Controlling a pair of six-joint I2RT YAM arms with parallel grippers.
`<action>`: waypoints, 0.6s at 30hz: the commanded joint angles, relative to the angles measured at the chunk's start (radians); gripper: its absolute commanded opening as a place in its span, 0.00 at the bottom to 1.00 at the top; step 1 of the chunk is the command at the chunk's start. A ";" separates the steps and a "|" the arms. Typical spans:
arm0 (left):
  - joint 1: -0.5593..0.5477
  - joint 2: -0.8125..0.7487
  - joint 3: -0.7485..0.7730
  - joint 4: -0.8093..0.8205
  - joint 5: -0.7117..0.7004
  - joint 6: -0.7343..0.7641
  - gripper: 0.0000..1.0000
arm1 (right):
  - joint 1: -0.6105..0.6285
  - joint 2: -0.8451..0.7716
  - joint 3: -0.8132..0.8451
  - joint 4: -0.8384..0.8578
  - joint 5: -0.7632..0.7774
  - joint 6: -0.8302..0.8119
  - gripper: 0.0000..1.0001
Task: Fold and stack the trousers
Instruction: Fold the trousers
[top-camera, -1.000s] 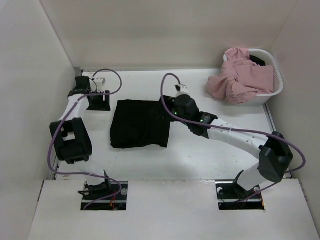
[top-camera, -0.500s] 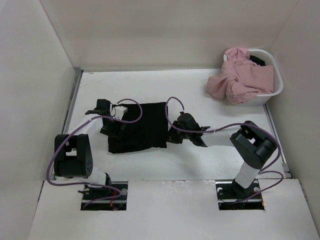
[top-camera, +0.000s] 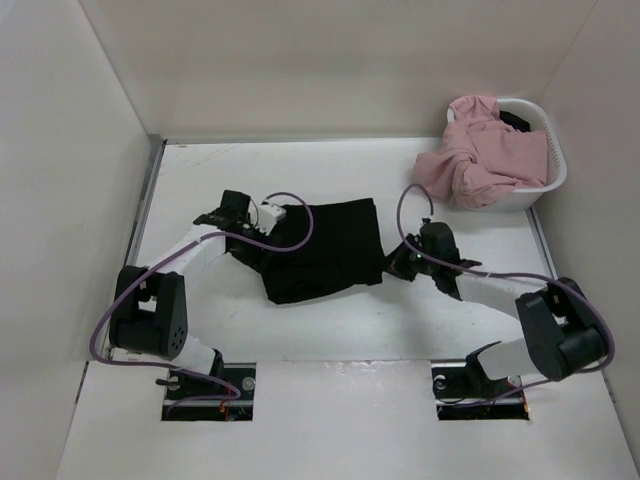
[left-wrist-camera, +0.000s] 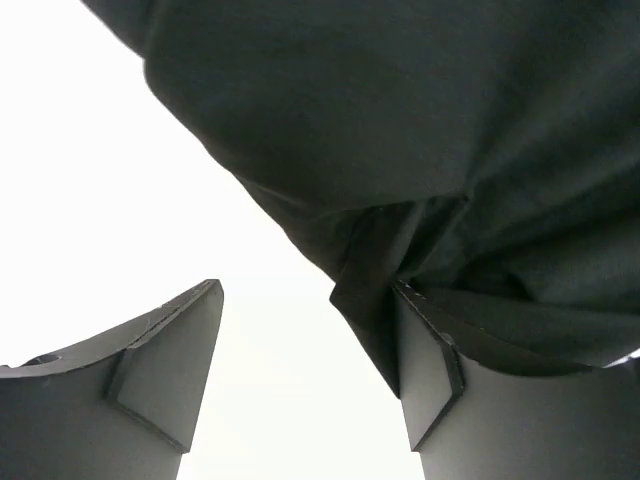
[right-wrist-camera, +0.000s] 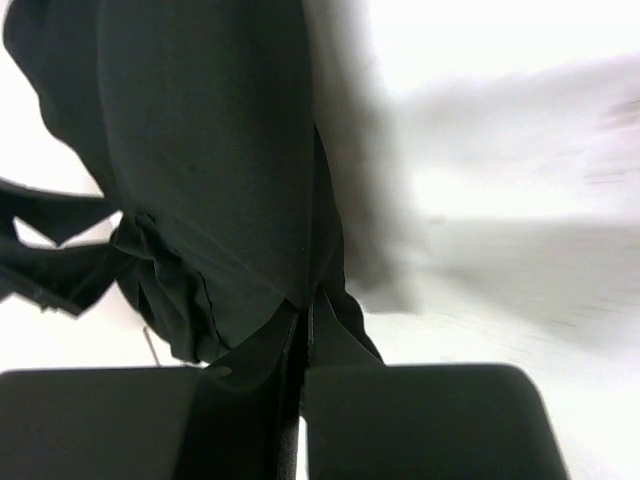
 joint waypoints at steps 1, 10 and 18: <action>-0.050 0.005 0.053 0.033 0.004 -0.011 0.64 | -0.068 -0.081 -0.007 -0.108 -0.020 -0.133 0.04; 0.019 -0.061 0.130 -0.031 0.006 -0.023 0.65 | -0.171 -0.267 0.002 -0.338 -0.040 -0.225 1.00; 0.119 -0.279 0.215 -0.053 0.120 -0.101 0.76 | -0.280 -0.442 0.356 -0.817 0.239 -0.506 1.00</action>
